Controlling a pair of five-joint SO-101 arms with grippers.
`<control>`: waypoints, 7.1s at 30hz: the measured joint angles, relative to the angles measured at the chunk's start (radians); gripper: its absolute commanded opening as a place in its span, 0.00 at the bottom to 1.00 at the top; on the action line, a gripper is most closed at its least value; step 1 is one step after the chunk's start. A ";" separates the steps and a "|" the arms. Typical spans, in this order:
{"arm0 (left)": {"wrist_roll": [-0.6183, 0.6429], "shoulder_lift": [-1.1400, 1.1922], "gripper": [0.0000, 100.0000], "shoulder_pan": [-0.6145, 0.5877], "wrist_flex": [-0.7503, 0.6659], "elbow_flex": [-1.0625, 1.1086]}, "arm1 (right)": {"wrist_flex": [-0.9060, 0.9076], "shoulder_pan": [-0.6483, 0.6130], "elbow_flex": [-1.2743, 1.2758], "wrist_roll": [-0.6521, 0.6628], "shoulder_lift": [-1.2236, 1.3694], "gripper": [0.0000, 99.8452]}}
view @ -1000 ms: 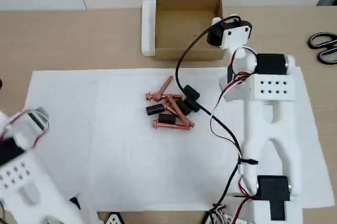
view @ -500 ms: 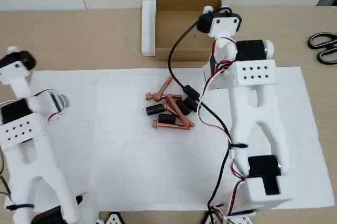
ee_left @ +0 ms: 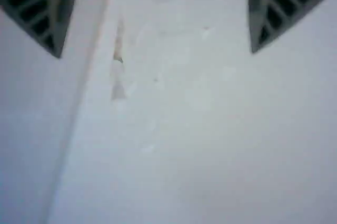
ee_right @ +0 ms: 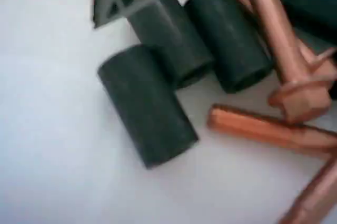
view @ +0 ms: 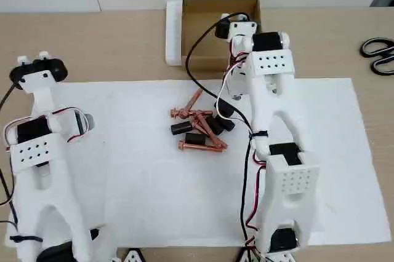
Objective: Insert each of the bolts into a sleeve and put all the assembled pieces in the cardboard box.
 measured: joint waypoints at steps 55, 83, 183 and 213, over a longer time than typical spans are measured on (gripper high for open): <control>0.014 0.000 0.22 0.000 -0.080 0.083 | -0.089 -0.055 -0.129 0.051 0.270 0.00; 0.014 0.000 0.22 0.000 -0.080 0.083 | 0.074 0.021 0.310 0.025 -0.325 0.01; 0.014 0.000 0.22 0.000 -0.077 0.110 | -0.373 0.107 0.694 -0.035 -0.230 0.00; 0.055 0.402 0.22 0.382 0.345 -0.578 | 0.018 0.120 0.275 -0.035 -0.338 0.00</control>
